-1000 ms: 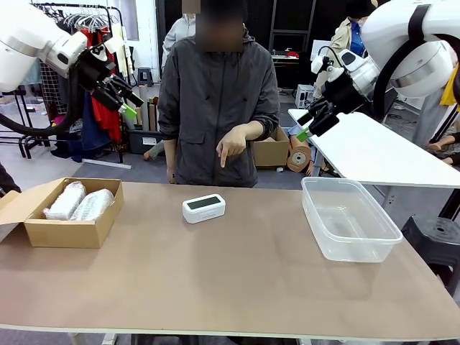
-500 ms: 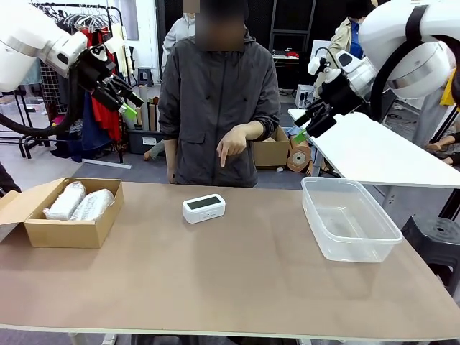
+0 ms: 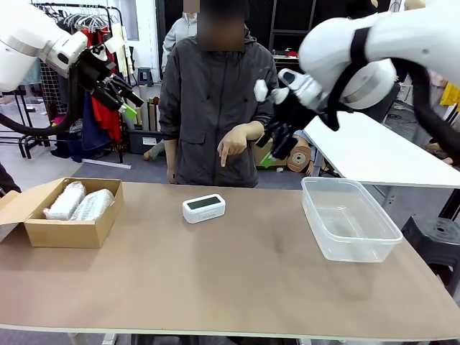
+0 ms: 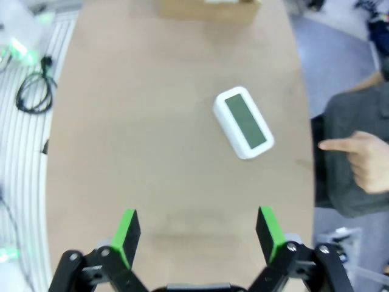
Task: Separate and place wrapped and unwrapped clocks.
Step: Pick up the Digital clock indicated by the person.
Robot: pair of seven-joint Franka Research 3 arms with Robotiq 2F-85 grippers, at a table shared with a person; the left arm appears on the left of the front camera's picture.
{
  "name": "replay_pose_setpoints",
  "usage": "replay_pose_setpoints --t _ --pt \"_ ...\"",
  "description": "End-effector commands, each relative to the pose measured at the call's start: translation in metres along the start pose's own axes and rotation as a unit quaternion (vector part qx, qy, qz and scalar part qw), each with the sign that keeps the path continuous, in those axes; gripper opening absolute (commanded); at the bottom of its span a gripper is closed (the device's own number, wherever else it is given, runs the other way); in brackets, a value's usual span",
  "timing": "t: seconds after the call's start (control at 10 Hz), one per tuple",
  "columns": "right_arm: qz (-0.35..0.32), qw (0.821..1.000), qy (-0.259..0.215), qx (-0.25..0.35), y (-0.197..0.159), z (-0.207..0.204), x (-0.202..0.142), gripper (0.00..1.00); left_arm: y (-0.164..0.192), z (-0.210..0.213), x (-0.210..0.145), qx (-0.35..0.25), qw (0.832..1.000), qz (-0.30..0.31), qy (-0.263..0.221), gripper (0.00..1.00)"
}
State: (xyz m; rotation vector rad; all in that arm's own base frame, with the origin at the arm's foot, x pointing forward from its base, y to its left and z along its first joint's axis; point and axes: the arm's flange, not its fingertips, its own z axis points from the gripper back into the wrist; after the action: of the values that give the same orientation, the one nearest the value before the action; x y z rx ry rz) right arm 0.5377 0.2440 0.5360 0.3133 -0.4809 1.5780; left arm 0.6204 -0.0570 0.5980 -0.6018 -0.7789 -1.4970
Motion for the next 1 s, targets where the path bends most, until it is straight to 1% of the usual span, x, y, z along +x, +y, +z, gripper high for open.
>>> replay_pose_setpoints --t 0.0,0.1,0.2,0.4,0.5,0.6,0.7,0.9 --pt "0.028 0.998 0.057 0.028 -0.03 -0.025 0.021 1.0 0.0 0.001 0.001 0.003 1.0 -0.003 0.001 1.0" --pt "0.058 0.994 0.084 0.026 -0.035 -0.043 0.03 1.0 0.0 0.001 0.001 0.003 1.0 -0.003 0.001 1.0" --pt "0.091 0.99 0.098 0.046 -0.038 -0.057 0.039 1.0 0.0 0.001 0.001 0.003 1.0 -0.003 0.001 1.0" --pt "0.152 0.98 0.115 0.061 -0.047 -0.088 0.051 1.0 0.0 0.001 0.001 0.003 1.0 -0.003 0.001 1.0" --pt "0.166 0.975 0.128 0.077 -0.051 -0.094 0.052 1.0 0.0 0.001 0.001 0.003 1.0 -0.003 0.001 1.0" --pt "0.163 0.977 0.116 0.07 -0.052 -0.099 0.055 1.0 0.0 0.001 0.001 0.003 1.0 -0.003 0.001 1.0" --pt "0.138 0.982 0.114 0.065 -0.037 -0.095 0.046 1.0 0.0 0.001 0.001 0.003 1.0 -0.003 0.001 1.0" --pt "0.138 0.982 0.114 0.065 -0.037 -0.095 0.046 1.0 0.0 0.001 0.001 0.003 1.0 -0.003 0.001 1.0"
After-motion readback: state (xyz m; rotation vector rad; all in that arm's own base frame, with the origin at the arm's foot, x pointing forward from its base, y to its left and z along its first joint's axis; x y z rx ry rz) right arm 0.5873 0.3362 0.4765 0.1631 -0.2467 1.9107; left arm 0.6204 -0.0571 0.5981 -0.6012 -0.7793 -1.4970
